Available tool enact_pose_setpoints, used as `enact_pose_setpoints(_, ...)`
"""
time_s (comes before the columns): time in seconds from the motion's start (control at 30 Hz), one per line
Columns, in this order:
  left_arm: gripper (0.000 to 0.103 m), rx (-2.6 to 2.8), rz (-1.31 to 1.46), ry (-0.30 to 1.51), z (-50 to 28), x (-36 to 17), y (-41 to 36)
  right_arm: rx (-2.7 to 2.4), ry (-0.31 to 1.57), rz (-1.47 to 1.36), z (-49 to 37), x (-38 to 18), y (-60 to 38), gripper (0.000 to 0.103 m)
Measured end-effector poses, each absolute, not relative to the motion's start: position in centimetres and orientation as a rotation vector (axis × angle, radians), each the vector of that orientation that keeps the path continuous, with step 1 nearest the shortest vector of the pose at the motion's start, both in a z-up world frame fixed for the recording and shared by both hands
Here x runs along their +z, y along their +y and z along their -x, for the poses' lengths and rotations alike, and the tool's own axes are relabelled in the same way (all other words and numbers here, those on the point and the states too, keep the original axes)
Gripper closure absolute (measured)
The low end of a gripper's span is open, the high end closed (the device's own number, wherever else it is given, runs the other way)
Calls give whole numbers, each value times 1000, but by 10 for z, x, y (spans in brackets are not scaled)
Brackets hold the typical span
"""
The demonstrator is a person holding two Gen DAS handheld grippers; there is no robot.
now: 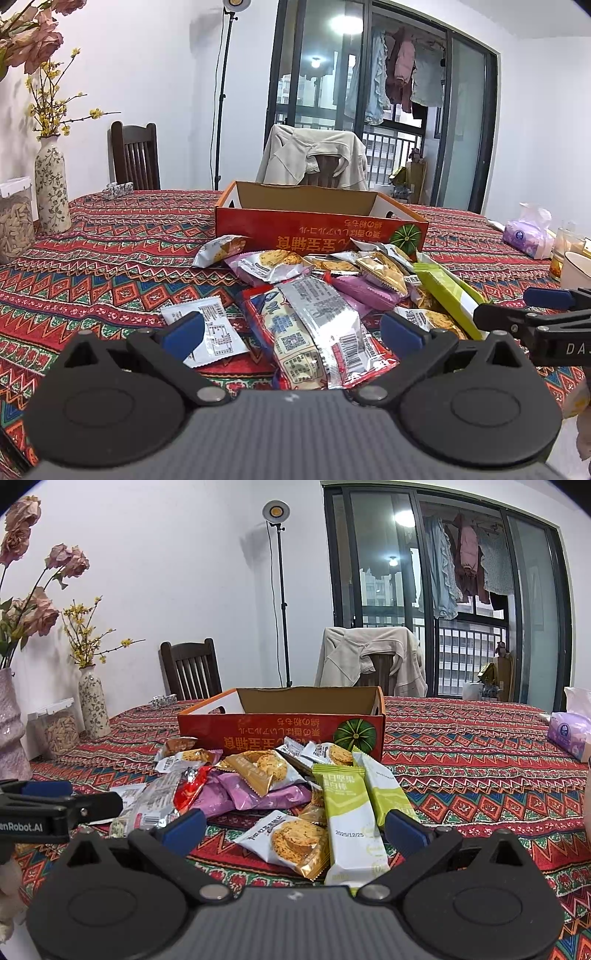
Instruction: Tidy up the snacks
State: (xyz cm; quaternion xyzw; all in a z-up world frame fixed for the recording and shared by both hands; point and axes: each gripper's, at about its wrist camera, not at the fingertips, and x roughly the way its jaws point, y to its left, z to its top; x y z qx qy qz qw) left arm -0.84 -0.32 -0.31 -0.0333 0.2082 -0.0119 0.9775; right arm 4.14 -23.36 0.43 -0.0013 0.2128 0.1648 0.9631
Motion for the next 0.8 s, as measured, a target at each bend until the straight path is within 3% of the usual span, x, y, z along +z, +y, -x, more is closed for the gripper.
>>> enact_pose_setpoints(0.8, 0, -8, 88, 476, -17, -1, -5, 325, 460, -11, -50, -1, -237, 0)
